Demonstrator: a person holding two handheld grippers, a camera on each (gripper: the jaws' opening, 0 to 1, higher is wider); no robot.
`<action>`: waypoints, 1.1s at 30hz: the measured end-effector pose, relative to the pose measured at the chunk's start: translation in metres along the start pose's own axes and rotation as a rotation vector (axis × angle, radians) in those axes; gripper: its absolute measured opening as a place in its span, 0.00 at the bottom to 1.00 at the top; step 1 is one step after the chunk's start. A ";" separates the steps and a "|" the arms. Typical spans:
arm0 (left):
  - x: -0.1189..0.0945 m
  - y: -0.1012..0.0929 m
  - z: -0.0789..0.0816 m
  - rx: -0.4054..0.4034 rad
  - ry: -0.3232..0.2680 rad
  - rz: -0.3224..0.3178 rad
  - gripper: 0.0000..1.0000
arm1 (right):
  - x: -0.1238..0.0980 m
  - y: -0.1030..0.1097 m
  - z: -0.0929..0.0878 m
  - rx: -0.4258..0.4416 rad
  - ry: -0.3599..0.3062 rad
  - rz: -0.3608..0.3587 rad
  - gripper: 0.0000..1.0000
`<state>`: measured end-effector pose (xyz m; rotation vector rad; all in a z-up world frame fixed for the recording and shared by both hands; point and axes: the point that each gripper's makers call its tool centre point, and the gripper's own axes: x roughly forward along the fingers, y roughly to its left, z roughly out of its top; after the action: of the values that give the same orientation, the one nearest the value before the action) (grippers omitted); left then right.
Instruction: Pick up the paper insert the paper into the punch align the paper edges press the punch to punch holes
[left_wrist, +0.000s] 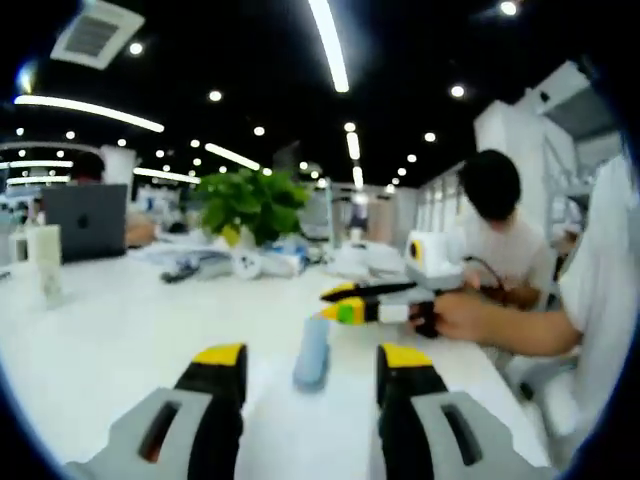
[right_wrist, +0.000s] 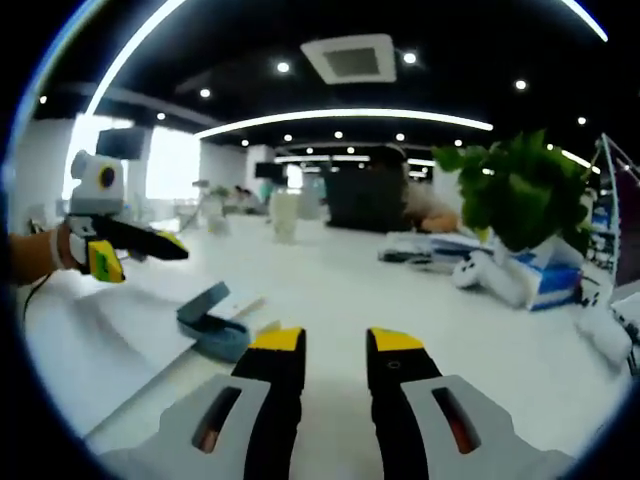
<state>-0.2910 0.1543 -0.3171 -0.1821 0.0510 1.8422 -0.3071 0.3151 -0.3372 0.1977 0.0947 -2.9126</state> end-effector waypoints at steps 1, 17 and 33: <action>-0.007 0.002 -0.005 -0.002 0.003 0.011 0.52 | 0.000 0.000 0.000 0.003 0.000 0.000 0.27; -0.026 0.004 -0.051 0.110 0.105 0.030 0.52 | -0.006 0.000 0.003 0.053 -0.022 0.006 0.27; -0.026 -0.002 -0.057 0.085 0.132 0.033 0.54 | -0.015 0.054 -0.015 -0.101 0.079 0.710 0.37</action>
<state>-0.2769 0.1230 -0.3695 -0.2446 0.2246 1.8552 -0.2785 0.2672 -0.3522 0.2645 0.1483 -2.1889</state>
